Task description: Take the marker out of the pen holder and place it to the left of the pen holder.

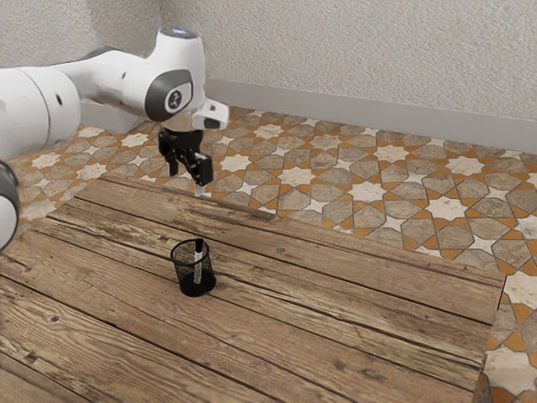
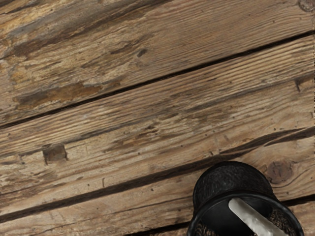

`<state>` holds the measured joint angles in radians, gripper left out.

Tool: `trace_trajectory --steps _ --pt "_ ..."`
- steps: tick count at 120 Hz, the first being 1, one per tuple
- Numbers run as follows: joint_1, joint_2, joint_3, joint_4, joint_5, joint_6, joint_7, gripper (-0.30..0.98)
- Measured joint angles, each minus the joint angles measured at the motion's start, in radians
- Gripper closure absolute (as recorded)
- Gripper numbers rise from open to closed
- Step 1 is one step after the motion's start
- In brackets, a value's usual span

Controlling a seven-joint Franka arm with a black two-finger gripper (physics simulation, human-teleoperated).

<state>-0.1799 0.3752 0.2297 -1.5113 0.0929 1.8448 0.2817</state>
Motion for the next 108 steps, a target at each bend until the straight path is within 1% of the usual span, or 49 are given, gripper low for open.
trace_trajectory --steps 9,20,29,39,50,68,94,108 --pt "-0.01 -0.08 -0.021 -0.137 0.043 0.054 0.023 0.0" --pt "-0.021 -0.148 -0.06 -0.254 0.087 0.109 0.048 0.0" --pt "-0.023 -0.207 -0.08 -0.357 0.107 0.153 0.065 0.0" --pt "-0.021 -0.249 -0.1 -0.431 0.118 0.188 0.081 0.0" --pt "-0.028 -0.266 -0.118 -0.465 0.109 0.212 0.096 0.0" --pt "-0.033 -0.255 -0.124 -0.52 0.092 0.254 0.116 0.0" --pt "-0.028 -0.219 -0.118 -0.55 0.142 0.334 0.136 0.0" --pt "-0.029 -0.204 -0.116 -0.552 0.182 0.368 0.14 0.05"
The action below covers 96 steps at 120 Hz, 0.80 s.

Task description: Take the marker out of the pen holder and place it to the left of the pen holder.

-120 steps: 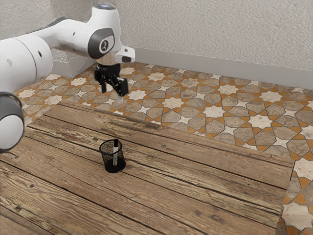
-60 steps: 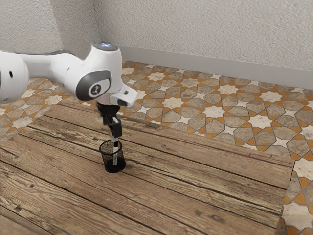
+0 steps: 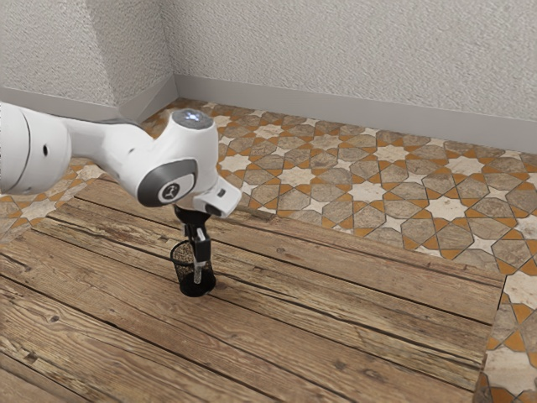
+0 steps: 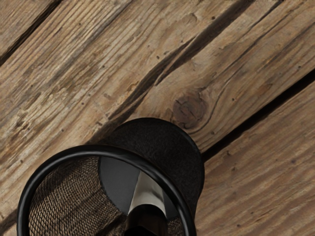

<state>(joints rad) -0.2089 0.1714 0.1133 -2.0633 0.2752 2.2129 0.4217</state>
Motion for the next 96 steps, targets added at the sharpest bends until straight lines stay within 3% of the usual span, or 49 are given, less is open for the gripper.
trace_trajectory --steps 46,96 --pt "-0.017 0.006 0.0 0.0 0.057 0.058 -0.001 0.47" --pt "-0.015 0.006 0.0 -0.012 0.07 0.069 -0.004 0.71"
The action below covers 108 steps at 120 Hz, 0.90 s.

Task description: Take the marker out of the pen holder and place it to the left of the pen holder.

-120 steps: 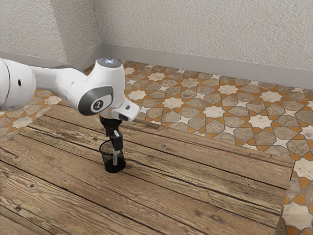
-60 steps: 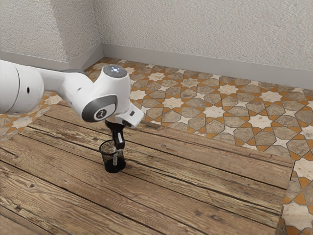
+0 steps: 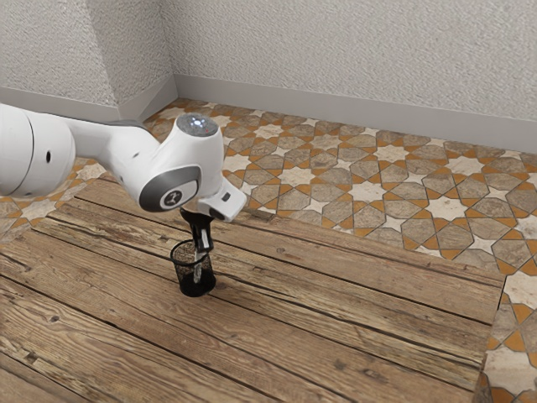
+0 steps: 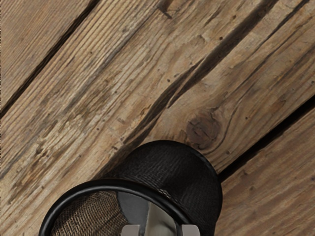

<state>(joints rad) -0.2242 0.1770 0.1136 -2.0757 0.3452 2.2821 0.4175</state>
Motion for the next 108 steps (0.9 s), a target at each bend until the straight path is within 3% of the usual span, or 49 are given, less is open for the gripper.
trace_trajectory --steps 20,49,70,82,108 --pt "0.001 -0.027 0.005 0.0 0.011 0.001 -0.012 0.75" --pt "0.022 -0.22 0.015 0.029 0.009 -0.042 -0.05 0.78" --pt "0.043 -0.323 0.012 0.167 0.011 -0.251 -0.111 0.78" --pt "0.126 -0.281 0.014 0.19 0.008 -0.407 -0.154 0.78" --pt "0.243 -0.019 0.077 0.241 -0.017 -0.699 -0.217 0.78"
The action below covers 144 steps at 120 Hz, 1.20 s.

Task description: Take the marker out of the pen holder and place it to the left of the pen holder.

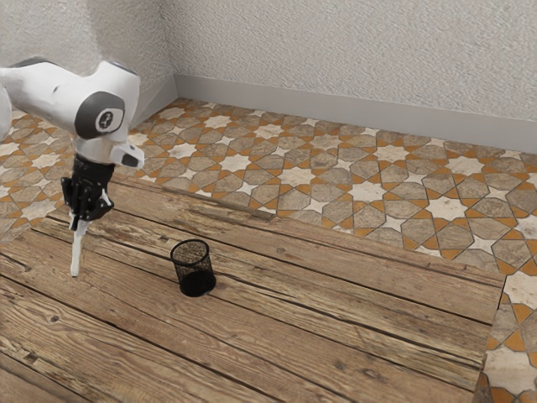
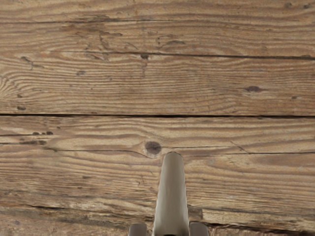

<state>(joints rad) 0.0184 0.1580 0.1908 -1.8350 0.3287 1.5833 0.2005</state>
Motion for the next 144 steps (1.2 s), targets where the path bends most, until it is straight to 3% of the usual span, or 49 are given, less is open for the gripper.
trace_trajectory --steps 27,68,90,100,125,144 --pt "0.021 0.164 0.038 -0.001 -0.03 -0.16 -0.037 0.77" --pt "0.054 0.234 0.06 -0.024 -0.066 -0.224 -0.061 0.77" --pt "0.061 0.231 0.067 -0.026 -0.113 -0.191 -0.07 0.39" --pt "0.05 0.177 0.088 -0.019 -0.133 -0.136 -0.067 0.26" --pt "-0.122 -0.171 0.073 -0.059 -0.169 0.1 -0.057 0.1" --pt "-0.196 -0.215 0.043 -0.052 -0.199 0.226 -0.052 0.05"
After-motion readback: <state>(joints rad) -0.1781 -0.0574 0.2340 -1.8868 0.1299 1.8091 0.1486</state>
